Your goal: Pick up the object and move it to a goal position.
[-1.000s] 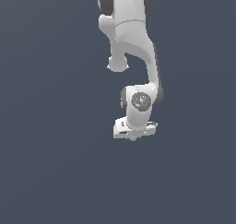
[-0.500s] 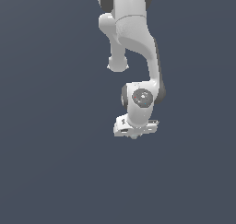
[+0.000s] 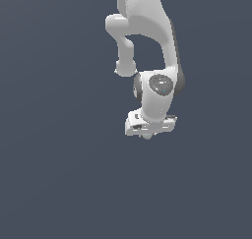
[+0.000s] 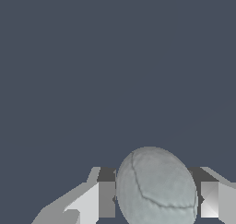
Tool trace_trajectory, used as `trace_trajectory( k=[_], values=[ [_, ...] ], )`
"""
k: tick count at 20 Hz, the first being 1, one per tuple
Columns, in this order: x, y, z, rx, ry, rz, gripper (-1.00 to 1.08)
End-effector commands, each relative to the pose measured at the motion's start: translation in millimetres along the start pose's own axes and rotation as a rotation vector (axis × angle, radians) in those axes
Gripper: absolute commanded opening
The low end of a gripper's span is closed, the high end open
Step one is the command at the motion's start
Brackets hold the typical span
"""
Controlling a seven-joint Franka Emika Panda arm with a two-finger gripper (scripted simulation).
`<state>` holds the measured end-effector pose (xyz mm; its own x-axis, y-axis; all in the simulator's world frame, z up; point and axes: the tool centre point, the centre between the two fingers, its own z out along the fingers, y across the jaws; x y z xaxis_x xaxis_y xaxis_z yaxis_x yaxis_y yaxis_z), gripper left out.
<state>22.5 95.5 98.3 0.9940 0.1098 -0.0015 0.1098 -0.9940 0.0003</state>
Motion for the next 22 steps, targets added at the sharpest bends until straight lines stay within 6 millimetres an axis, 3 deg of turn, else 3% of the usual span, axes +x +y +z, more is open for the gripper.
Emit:
trace_trajectory(
  k=[1, 22],
  values=[
    [-5, -7, -25, 0.000, 0.001, -0.001, -1.00],
    [-55, -71, -270, -0.001, 0.002, -0.001, -1.00]
  ],
)
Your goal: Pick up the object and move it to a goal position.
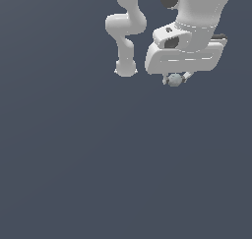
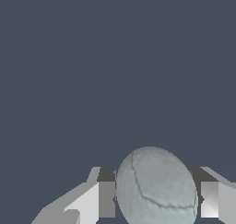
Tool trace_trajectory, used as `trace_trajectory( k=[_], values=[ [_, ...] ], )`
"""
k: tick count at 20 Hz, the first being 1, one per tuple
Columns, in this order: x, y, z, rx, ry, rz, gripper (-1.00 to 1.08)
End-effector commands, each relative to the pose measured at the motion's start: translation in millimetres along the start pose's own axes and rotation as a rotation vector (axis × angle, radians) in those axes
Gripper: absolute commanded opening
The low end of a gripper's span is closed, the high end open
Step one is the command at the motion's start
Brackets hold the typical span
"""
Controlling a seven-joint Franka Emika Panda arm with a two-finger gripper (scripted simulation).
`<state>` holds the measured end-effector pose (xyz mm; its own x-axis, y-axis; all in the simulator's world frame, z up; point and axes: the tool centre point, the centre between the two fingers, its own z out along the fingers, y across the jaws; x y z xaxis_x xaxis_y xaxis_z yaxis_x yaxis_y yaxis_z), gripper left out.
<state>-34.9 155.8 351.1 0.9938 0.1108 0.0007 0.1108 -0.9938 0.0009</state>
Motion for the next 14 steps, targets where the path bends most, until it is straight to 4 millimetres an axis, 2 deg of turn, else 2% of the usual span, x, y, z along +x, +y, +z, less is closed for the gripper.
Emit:
trace_trajectory(
  k=[1, 7, 14],
  values=[
    [-6, -7, -28, 0.000, -0.001, 0.000, -1.00],
    [-14, -21, -82, 0.000, -0.001, 0.000, -1.00],
    [-18, -32, -118, 0.000, -0.001, 0.000, -1.00]
  ],
)
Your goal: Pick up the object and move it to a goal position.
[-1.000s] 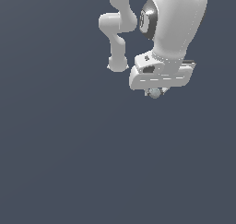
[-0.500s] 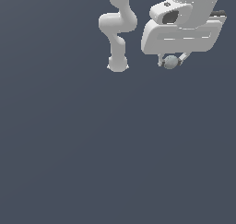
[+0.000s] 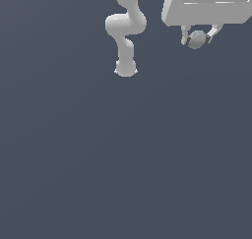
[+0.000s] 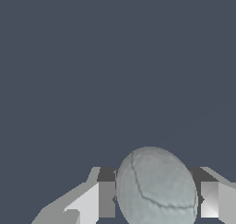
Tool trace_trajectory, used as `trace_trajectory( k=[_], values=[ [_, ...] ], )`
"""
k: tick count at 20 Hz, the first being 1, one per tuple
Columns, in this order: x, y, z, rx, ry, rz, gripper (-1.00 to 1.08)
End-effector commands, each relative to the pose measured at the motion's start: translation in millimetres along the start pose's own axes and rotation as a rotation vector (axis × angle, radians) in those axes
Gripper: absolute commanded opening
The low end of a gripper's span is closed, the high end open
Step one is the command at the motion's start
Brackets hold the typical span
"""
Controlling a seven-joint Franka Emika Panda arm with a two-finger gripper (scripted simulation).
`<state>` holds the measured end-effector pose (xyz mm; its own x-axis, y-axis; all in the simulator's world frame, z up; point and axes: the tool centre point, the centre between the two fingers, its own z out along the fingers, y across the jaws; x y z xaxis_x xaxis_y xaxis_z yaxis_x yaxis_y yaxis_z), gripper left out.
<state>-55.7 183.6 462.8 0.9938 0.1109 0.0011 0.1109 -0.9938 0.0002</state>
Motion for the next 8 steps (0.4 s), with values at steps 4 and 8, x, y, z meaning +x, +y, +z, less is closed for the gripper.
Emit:
trace_trajectory(
  k=[4, 8],
  values=[
    [-1.4, -4.4, -15.7, 0.000, -0.001, 0.000, -1.00],
    [-1.3, -5.2, -18.3, 0.000, -0.001, 0.000, -1.00]
  ],
)
